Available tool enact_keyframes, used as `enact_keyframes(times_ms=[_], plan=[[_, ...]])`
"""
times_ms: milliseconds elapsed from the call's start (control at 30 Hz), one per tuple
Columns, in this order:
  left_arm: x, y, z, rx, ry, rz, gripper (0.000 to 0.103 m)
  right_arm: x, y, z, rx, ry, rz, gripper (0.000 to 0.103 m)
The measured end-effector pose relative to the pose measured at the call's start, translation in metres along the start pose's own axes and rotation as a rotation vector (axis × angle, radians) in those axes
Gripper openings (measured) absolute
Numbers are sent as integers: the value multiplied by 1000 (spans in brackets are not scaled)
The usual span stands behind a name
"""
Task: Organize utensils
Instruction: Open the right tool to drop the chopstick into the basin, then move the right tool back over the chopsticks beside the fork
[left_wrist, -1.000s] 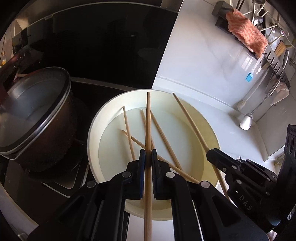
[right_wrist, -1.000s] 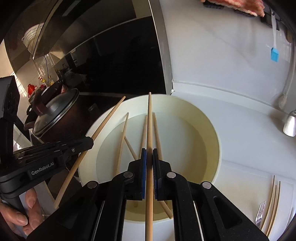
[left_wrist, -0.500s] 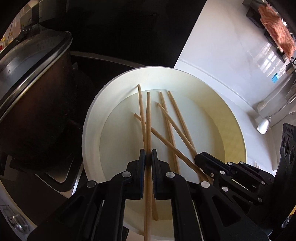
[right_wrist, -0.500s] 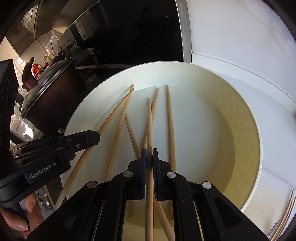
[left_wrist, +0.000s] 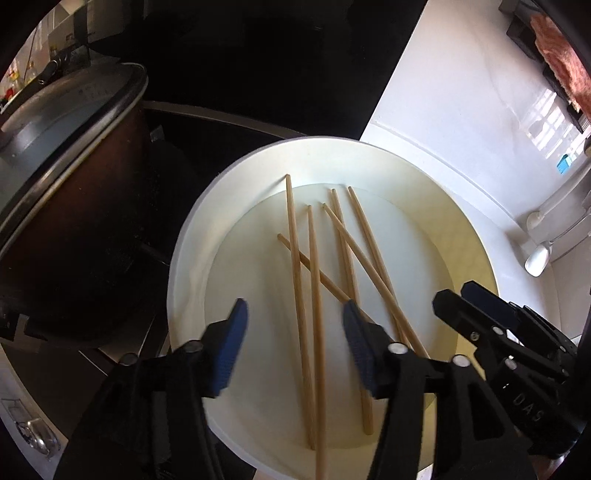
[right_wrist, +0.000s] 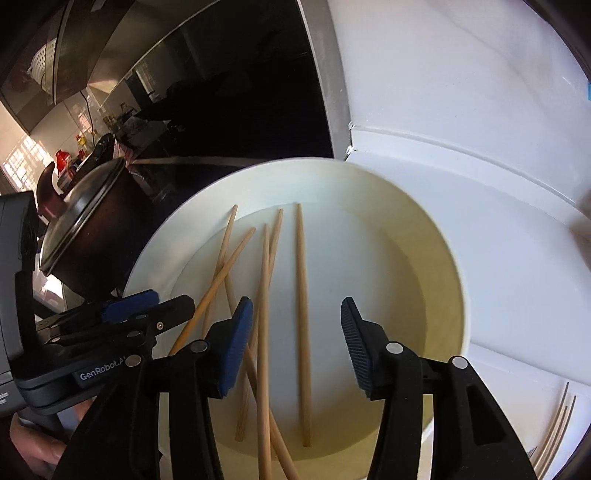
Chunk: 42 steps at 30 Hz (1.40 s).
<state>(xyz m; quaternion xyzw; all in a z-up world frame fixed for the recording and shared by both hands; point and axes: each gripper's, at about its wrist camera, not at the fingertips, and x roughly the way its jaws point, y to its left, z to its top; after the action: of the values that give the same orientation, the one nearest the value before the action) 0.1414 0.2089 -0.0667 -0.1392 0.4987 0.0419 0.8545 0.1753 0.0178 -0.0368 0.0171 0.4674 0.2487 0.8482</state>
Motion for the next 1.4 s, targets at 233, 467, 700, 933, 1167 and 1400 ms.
enact_keyframes(times_ms=[233, 467, 700, 933, 1167, 1400], plan=[[-25, -1, 4, 21, -38, 8, 81, -36, -18, -9, 85, -75, -55, 56], [-48, -1, 1, 43, -54, -15, 91, -74, -21, -34, 165, -141, -128, 60], [-74, -7, -9, 110, -100, -15, 92, -101, -19, -73, 280, -161, -194, 62], [-92, -33, -37, 264, -157, -83, 96, -127, -19, -130, 388, -166, -291, 63], [-87, -86, -76, 424, -98, -179, 97, -161, -40, -192, 511, -152, -395, 63], [-90, -145, -114, 526, -67, -257, 97, -207, -73, -244, 589, -184, -506, 63]])
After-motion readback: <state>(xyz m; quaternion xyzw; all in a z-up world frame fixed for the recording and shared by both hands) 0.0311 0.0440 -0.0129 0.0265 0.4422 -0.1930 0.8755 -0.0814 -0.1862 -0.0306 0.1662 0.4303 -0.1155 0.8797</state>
